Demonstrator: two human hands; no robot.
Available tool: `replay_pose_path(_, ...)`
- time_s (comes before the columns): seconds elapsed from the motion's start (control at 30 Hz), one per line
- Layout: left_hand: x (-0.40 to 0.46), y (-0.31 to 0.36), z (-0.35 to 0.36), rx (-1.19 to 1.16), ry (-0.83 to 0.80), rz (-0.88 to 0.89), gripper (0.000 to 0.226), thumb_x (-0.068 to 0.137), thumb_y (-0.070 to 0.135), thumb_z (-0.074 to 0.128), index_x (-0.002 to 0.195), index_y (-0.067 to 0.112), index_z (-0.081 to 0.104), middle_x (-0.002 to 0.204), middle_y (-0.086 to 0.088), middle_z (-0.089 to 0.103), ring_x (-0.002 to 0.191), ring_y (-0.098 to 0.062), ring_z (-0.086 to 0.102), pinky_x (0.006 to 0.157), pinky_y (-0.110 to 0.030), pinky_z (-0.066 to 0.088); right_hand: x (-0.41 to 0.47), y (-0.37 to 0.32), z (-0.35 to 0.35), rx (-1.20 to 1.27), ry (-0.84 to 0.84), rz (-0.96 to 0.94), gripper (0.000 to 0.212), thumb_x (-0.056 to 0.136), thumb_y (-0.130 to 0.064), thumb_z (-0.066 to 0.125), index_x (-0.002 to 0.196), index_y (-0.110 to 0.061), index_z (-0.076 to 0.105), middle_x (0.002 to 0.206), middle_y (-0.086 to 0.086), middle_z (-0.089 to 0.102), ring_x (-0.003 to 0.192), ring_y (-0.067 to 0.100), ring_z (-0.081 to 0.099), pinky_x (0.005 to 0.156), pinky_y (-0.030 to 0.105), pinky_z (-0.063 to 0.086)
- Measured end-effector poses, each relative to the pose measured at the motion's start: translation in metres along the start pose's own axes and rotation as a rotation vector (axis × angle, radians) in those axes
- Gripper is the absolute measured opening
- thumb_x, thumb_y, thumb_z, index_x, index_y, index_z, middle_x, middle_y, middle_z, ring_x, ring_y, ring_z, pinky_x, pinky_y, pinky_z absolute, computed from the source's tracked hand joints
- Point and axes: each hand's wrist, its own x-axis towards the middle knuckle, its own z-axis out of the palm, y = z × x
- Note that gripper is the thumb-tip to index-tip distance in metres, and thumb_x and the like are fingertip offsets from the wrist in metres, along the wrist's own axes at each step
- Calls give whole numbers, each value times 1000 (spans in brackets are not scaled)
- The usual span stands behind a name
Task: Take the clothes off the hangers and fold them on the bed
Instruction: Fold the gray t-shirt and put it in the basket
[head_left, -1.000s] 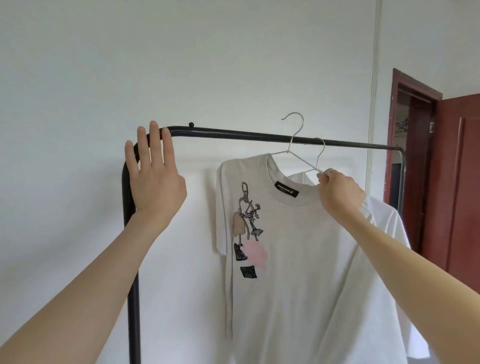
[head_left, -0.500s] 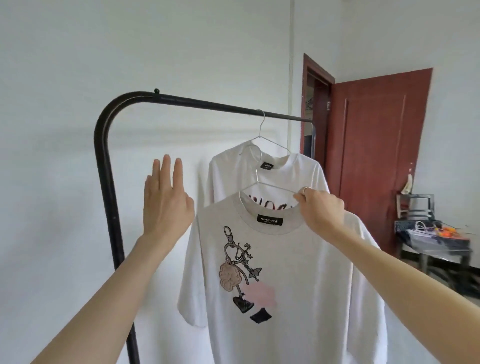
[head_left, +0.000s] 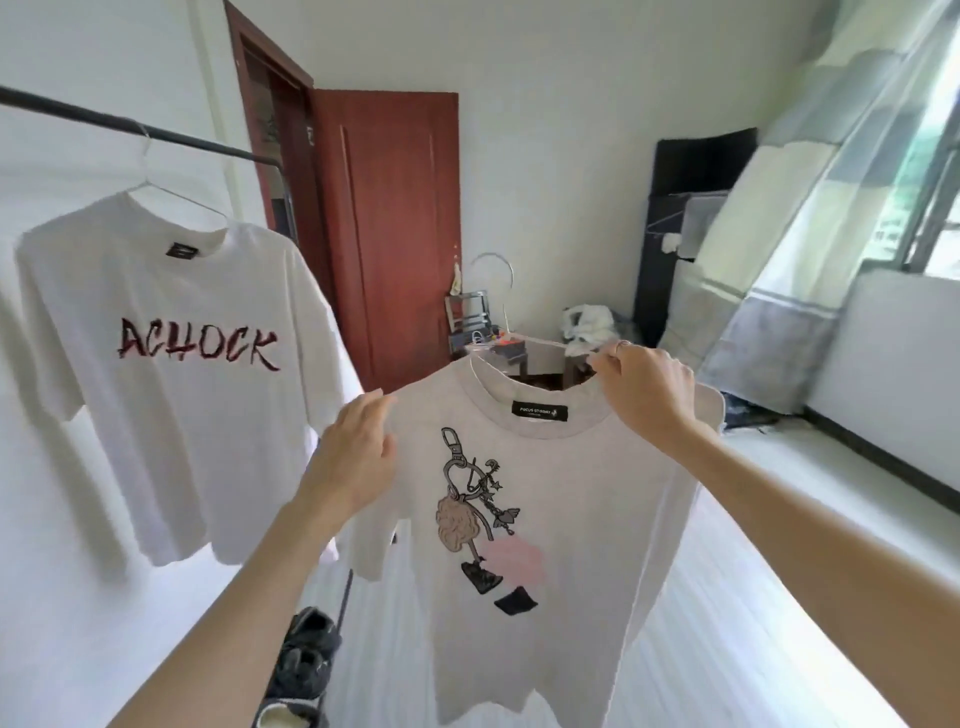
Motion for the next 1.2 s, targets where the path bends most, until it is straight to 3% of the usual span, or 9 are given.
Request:
replay_pose_path(0.1,3,86,28,-117,-58,147,48,92,5,44,140,4,39,146,-11,37,137,-23,30,112,-26,16,-36,77,-71,-26,66,129,40,95,-27,41,57,-17,45,69,7,54,73,31,52,68,34,39)
replay_pose_path(0.23,-1,202,46,-238,-73,317,48,93,10,44,141,10,39,147,-8,38,137,-21,31,113,-34,23,-82,162,-159,-95,174,292,37,96,-32,45,77,-7,63,72,9,60,77,33,52,70,30,29)
replay_pose_path(0.33,-21,311,56,-366,-95,434,47,95,12,42,142,11,36,148,-7,36,138,-21,31,114,-36,24,-128,232,-248,-202,261,410,33,96,-34,46,95,-13,70,90,11,69,91,35,58,74,32,35)
replay_pose_path(0.6,-87,554,81,-638,-86,708,48,92,4,50,139,3,39,140,-16,42,134,-29,36,111,-33,21,-248,348,-452,-320,513,622,27,94,-33,51,105,-18,71,97,9,69,96,31,60,74,29,38)
replay_pose_path(0.7,-117,642,86,-732,-98,847,50,90,4,53,138,3,40,140,-17,43,134,-30,36,112,-42,27,-294,378,-520,-383,574,722,25,94,-32,52,99,-17,71,85,8,65,90,28,59,69,26,33)
replay_pose_path(0.8,-132,695,92,-785,-91,919,50,89,5,53,138,4,40,141,-16,42,134,-31,36,111,-46,31,-322,395,-554,-442,603,770,22,93,-33,52,90,-20,69,73,4,59,81,26,55,67,27,32)
replay_pose_path(0.93,-156,764,100,-890,-96,1020,52,88,4,54,138,3,39,141,-15,42,132,-31,38,108,-44,32,-361,418,-588,-574,646,858,26,93,-33,51,94,-16,71,73,3,56,84,31,58,69,28,32)
replay_pose_path(1.13,-195,825,131,-1016,-238,1079,49,89,5,54,136,2,41,138,-18,44,128,-35,42,105,-46,35,-413,440,-577,-651,623,973,26,94,-33,52,98,-17,71,75,9,65,86,29,62,71,28,33)
replay_pose_path(1.2,-210,837,142,-1030,-308,1111,48,91,17,50,136,4,42,137,-18,46,128,-35,41,105,-50,36,-431,445,-566,-632,611,1014,24,94,-33,53,96,-18,71,73,7,65,83,28,62,68,28,33)
